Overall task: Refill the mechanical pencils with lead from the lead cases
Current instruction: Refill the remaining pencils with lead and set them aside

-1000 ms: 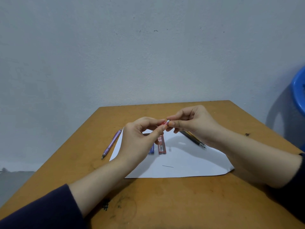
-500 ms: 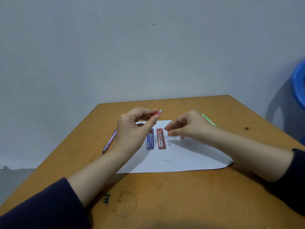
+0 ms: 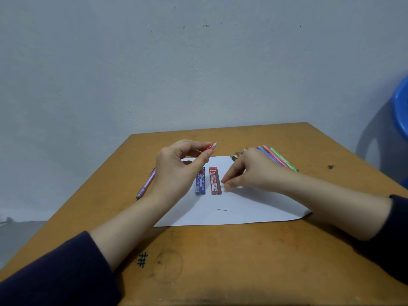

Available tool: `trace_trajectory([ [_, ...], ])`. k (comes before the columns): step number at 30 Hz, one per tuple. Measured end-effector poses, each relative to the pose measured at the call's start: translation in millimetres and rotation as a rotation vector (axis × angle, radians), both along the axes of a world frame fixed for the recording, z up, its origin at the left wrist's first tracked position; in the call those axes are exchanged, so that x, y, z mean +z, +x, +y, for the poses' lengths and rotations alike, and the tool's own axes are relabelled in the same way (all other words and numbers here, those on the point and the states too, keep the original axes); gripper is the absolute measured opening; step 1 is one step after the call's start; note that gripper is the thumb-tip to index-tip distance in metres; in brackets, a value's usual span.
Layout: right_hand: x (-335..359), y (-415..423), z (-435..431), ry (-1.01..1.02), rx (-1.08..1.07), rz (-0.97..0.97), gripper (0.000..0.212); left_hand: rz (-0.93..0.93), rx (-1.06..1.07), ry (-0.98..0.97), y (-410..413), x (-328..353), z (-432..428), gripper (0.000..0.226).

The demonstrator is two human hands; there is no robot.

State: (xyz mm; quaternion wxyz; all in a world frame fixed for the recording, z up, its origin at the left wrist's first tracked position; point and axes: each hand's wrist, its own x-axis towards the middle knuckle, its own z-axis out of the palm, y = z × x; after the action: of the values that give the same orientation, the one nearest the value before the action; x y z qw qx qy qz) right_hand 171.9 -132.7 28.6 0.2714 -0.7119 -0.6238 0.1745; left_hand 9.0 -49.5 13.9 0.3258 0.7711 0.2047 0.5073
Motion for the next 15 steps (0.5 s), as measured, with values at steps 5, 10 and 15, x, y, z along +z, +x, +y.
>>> trace_trajectory([
  [5,6.4,4.6,-0.5,0.12,-0.057,0.276,0.018,-0.002,-0.01,-0.019,0.3,0.7,0.5,0.015],
  [10,8.5,9.6,0.9,0.183,-0.107,0.487,0.014,0.021,-0.021,-0.031,-0.2,-1.1,3.2,0.014],
  [15,12.8,8.3,0.1,0.237,-0.093,0.837,0.013,0.04,-0.029,-0.045,1.0,-2.7,4.5,0.013],
])
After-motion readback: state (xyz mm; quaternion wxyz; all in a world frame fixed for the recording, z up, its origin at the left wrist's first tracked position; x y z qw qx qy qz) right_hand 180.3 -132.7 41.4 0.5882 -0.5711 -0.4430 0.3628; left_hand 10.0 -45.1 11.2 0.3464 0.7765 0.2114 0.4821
